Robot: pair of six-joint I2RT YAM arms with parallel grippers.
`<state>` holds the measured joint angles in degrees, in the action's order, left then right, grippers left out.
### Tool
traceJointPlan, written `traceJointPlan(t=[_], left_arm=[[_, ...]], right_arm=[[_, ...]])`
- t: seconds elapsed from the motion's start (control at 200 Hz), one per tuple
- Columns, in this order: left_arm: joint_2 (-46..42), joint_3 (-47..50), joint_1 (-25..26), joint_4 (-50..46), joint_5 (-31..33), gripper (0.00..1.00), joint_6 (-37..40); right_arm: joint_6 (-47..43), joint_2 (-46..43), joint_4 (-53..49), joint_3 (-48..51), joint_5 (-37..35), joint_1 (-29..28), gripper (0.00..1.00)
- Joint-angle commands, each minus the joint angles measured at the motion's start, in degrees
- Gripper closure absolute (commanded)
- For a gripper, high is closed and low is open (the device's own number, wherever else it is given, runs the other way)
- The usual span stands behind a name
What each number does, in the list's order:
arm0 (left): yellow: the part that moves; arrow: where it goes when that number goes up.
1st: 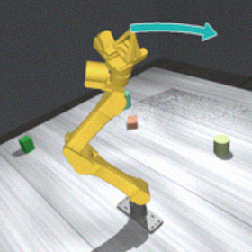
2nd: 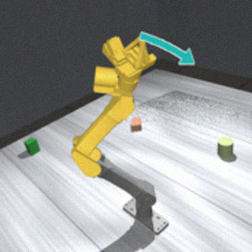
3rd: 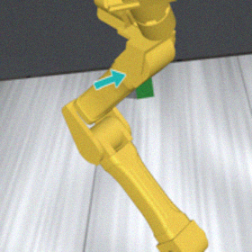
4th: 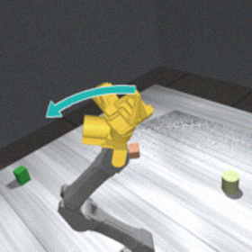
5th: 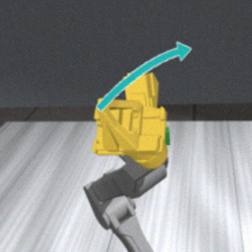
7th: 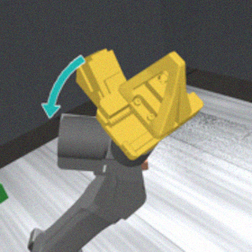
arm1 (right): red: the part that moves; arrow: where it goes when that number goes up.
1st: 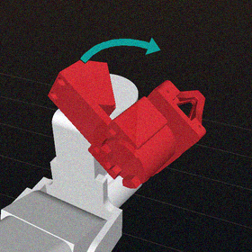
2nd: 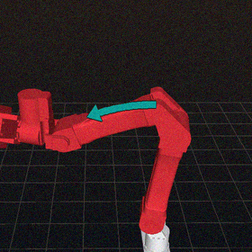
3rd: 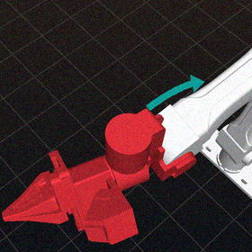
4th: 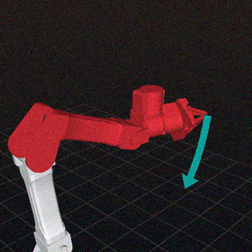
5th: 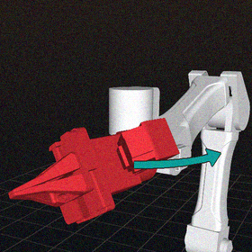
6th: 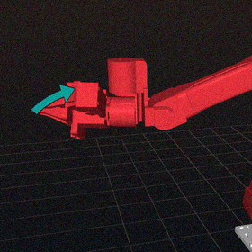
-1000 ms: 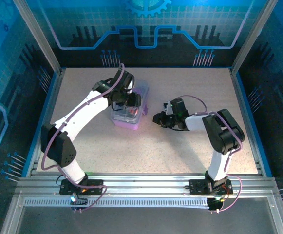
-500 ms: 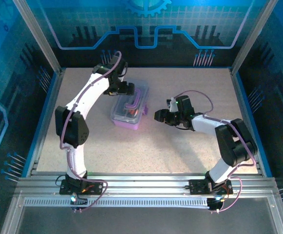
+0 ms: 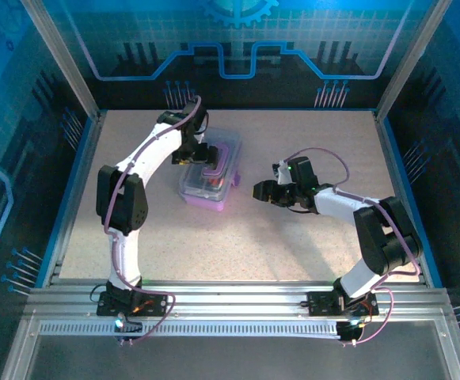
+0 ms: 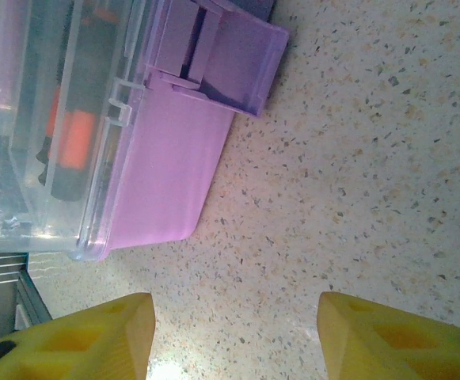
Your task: Pack the tool kit
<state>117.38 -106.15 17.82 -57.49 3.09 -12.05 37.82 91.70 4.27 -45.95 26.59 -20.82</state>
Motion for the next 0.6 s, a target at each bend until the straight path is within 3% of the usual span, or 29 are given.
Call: traceJointPlan(t=[0.0, 0.265, 0.595], left_arm=[[-0.9, 3.6, -0.6, -0.8, 1.3, 0.1, -0.4], [-9.2, 16.9, -0.5, 8.5, -5.1, 0.26, -7.1], [-18.0, 34.1, -0.5, 16.1, -8.8, 0.3, -11.8]], right_arm=[[-1.0, -0.7, -0.9, 0.1, 0.0, 0.7, 0.42], [2.1, 3.3, 4.4, -0.3, 2.0, 0.7, 0.42], [6.7, 9.4, 13.6, -1.4, 5.6, 1.9, 0.37]])
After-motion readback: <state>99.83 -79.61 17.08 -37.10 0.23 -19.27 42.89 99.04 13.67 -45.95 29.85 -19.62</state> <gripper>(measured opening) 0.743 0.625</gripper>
